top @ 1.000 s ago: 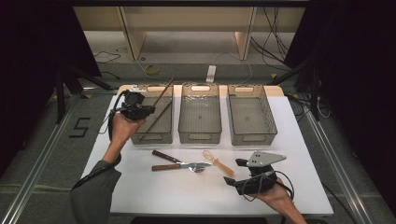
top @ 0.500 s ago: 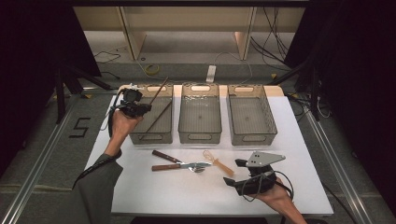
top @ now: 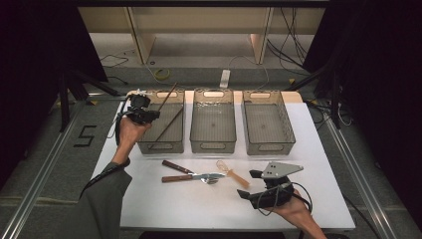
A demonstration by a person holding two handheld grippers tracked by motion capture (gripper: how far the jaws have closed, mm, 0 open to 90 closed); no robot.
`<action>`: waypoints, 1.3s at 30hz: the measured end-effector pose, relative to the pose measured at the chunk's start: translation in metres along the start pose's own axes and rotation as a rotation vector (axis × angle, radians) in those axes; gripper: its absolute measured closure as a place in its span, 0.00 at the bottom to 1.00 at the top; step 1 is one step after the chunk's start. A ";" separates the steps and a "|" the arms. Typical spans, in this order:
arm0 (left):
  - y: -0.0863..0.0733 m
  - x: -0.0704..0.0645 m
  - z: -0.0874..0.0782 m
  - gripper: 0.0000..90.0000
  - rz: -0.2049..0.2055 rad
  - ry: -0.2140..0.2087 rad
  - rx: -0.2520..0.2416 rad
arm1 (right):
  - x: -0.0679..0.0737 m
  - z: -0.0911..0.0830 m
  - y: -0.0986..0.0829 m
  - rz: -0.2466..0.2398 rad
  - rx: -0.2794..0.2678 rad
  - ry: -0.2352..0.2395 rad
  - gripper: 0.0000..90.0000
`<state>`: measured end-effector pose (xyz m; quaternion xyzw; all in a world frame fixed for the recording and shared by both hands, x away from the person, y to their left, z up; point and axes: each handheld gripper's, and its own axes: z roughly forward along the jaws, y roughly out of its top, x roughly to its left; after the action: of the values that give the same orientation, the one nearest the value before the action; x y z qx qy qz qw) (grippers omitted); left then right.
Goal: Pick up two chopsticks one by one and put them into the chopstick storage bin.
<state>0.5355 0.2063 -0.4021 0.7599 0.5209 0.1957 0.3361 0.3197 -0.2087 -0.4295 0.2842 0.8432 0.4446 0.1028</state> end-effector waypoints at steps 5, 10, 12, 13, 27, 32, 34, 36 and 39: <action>0.001 0.004 -0.001 0.67 -0.064 -0.037 -0.005 | 0.001 0.001 0.000 -0.010 0.006 0.004 0.26; 0.002 -0.002 -0.015 0.53 -0.094 -0.108 -0.031 | 0.000 0.000 0.001 -0.006 0.004 -0.006 0.27; 0.000 -0.005 -0.021 0.46 -0.100 -0.137 -0.047 | 0.000 0.001 0.002 -0.005 0.008 -0.013 0.26; -0.002 -0.007 -0.024 0.43 -0.097 -0.151 -0.045 | 0.000 0.002 0.002 -0.002 0.008 -0.018 0.27; -0.037 -0.035 -0.060 0.26 -0.087 -0.263 -0.106 | -0.006 0.008 0.006 0.008 0.078 -0.073 0.27; -0.044 -0.038 -0.065 0.23 -0.080 -0.265 -0.119 | -0.007 0.010 0.006 0.011 0.086 -0.076 0.28; -0.047 -0.039 -0.068 0.22 -0.085 -0.280 -0.132 | -0.007 0.012 0.006 0.011 0.092 -0.079 0.28; -0.050 -0.042 -0.069 0.21 -0.069 -0.289 -0.135 | -0.008 0.013 0.006 0.015 0.098 -0.078 0.28; -0.056 -0.047 -0.070 0.19 -0.050 -0.296 -0.142 | -0.010 0.016 0.008 0.012 0.104 -0.083 0.28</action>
<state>0.4354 0.1975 -0.3912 0.7417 0.4691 0.1094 0.4667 0.3378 -0.2005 -0.4331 0.3122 0.8586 0.3885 0.1200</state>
